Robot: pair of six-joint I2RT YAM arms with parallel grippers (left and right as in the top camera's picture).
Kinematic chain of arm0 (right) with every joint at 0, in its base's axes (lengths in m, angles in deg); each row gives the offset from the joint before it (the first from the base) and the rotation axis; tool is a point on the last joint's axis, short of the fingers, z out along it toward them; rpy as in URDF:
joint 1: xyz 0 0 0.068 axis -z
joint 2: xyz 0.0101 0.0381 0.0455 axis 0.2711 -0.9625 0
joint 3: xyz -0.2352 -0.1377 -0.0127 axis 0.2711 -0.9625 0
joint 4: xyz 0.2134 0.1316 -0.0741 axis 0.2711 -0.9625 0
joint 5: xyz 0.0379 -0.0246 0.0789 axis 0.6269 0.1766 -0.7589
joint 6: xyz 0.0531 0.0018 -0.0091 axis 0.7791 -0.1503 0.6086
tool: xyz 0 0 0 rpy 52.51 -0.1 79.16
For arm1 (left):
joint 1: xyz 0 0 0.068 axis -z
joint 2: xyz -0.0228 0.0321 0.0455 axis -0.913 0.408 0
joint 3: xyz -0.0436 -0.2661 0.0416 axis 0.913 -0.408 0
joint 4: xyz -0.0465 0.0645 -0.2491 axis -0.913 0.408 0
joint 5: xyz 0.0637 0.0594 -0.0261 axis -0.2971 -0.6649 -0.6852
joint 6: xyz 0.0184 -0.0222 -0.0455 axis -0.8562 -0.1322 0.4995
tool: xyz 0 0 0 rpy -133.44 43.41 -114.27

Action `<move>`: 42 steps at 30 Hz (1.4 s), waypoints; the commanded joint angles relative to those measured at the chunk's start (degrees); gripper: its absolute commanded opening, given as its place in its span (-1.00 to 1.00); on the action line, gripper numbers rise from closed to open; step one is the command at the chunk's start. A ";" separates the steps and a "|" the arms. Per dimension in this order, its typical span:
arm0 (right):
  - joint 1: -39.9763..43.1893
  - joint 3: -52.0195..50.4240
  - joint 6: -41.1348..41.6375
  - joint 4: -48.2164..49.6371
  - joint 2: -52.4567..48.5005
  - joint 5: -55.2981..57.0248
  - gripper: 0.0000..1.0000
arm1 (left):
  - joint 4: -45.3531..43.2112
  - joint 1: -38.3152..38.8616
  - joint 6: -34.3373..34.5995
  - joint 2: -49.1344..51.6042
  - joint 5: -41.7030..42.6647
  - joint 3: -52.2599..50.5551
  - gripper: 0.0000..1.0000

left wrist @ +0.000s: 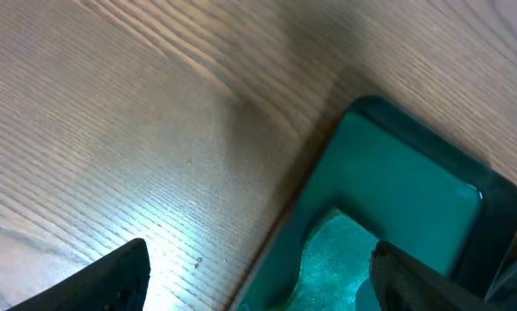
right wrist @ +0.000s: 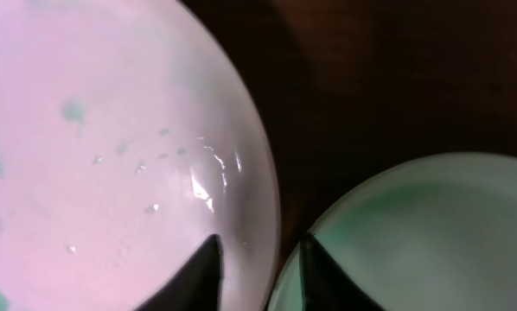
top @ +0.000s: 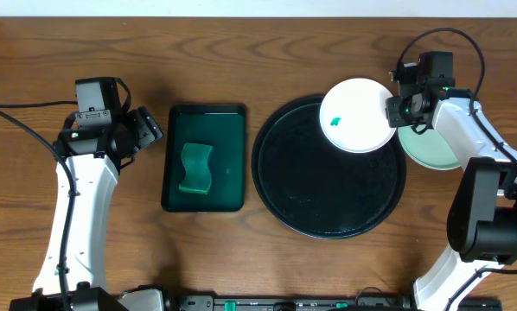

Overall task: Clean dirty plates on tray and stack at the side
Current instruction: 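Grasp the rim of the stained white plate with the right gripper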

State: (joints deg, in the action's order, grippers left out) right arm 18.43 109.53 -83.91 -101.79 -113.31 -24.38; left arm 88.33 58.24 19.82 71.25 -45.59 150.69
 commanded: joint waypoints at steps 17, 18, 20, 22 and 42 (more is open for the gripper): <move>-0.50 0.37 -0.68 0.68 0.63 -0.42 -0.53 | 0.04 -0.13 0.17 0.07 -0.52 0.76 0.64; -0.50 0.35 -0.66 0.83 0.63 -0.42 -0.51 | 0.04 -0.13 0.17 0.07 -0.52 0.76 0.63; -0.52 0.35 -0.66 1.11 0.63 -0.68 -0.51 | 0.04 -0.13 0.17 0.07 -0.52 0.76 0.63; -0.50 0.35 -0.66 1.33 0.59 -1.05 -0.50 | 0.04 -0.13 0.17 0.07 -0.52 0.76 0.64; -0.57 0.39 4.59 0.15 3.87 -6.67 -0.97 | 0.04 -0.13 0.17 0.07 -0.52 0.76 0.63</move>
State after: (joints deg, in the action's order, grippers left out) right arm 18.37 109.53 -82.70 -100.83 -114.03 -28.34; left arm 88.36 58.24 19.82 71.25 -45.59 150.69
